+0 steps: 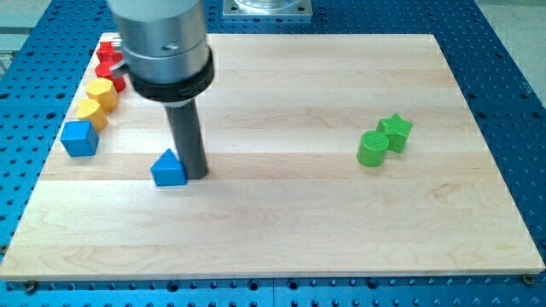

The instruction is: Place the blue triangle at the bottom left of the blue cube

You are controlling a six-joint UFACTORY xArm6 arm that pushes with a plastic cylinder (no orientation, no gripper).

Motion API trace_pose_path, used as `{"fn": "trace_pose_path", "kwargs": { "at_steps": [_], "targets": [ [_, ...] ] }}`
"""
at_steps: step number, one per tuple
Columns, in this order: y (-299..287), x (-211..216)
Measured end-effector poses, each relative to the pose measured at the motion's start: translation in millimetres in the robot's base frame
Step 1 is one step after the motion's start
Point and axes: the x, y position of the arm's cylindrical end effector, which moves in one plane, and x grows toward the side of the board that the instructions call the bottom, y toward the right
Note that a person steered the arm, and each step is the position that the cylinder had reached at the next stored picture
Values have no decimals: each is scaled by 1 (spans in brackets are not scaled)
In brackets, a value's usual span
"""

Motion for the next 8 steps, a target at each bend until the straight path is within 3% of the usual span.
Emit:
{"fn": "trace_pose_path", "kwargs": {
  "at_steps": [1, 3, 8],
  "targets": [
    [26, 9],
    [-71, 8],
    [-91, 5]
  ]
}}
